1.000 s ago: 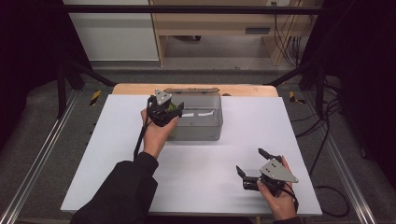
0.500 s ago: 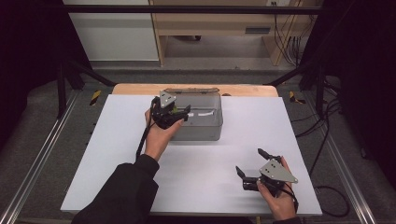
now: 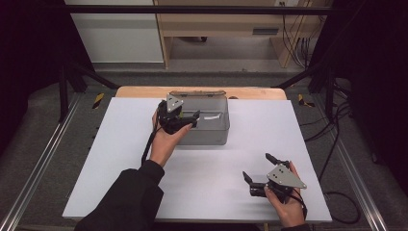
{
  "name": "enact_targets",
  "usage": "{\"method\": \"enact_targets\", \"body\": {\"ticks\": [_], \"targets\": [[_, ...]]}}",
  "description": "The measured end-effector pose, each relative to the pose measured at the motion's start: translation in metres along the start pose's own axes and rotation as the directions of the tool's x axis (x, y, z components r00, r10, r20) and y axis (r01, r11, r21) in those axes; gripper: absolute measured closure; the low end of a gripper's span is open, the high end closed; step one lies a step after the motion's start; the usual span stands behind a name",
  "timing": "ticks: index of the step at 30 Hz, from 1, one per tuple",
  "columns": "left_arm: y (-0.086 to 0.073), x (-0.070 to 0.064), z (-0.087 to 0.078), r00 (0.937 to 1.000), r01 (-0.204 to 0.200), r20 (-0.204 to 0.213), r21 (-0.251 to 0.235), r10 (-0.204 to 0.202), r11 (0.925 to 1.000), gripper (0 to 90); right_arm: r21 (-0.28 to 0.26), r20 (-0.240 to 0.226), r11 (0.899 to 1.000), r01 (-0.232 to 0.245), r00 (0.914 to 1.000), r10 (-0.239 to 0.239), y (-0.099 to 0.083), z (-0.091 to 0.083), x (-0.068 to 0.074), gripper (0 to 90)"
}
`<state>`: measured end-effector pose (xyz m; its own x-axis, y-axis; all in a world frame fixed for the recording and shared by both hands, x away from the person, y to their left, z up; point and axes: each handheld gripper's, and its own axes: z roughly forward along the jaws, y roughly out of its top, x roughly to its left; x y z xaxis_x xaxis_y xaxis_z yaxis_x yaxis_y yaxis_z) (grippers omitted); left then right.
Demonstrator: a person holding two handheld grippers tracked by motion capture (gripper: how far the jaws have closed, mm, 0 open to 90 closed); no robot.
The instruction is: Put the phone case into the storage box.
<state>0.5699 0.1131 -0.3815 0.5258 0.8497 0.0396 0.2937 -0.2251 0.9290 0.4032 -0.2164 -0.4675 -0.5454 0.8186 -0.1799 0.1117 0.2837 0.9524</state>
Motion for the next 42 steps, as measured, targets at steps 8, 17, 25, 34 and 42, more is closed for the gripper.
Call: {"method": "enact_targets", "body": {"ticks": [8, 17, 25, 34, 42], "targets": [[0.000, -0.002, 0.000, 0.9995, -0.004, 0.031, -0.015, 0.004, 0.9999, 11.5, 0.003, 0.001, 1.000, 0.004, 1.0000, -0.004, 0.000, 0.000, 0.000, 3.5], [-0.001, -0.001, -0.001, 0.9985, -0.003, 0.055, -0.021, 0.004, 0.9998, 7.0, 0.007, 0.001, 1.000, 0.004, 1.0000, -0.004, 0.000, 0.001, 0.000, 3.5], [-0.001, -0.002, -0.004, 0.9973, -0.012, 0.072, -0.050, 0.015, 0.9987, 3.1, 0.006, 0.001, 1.000, 0.007, 1.0000, -0.007, -0.001, 0.001, 0.000, 3.5], [-0.003, -0.005, -0.006, 0.9954, -0.026, 0.090, -0.082, 0.033, 0.9963, 2.8, 0.007, 0.001, 1.000, 0.003, 1.0000, -0.003, -0.001, 0.001, 0.001, 3.5], [-0.006, -0.008, -0.011, 0.9950, -0.021, 0.094, -0.135, 0.033, 0.9907, 3.1, 0.008, 0.002, 1.000, 0.006, 1.0000, -0.006, -0.001, 0.001, 0.001, 3.5]]}}
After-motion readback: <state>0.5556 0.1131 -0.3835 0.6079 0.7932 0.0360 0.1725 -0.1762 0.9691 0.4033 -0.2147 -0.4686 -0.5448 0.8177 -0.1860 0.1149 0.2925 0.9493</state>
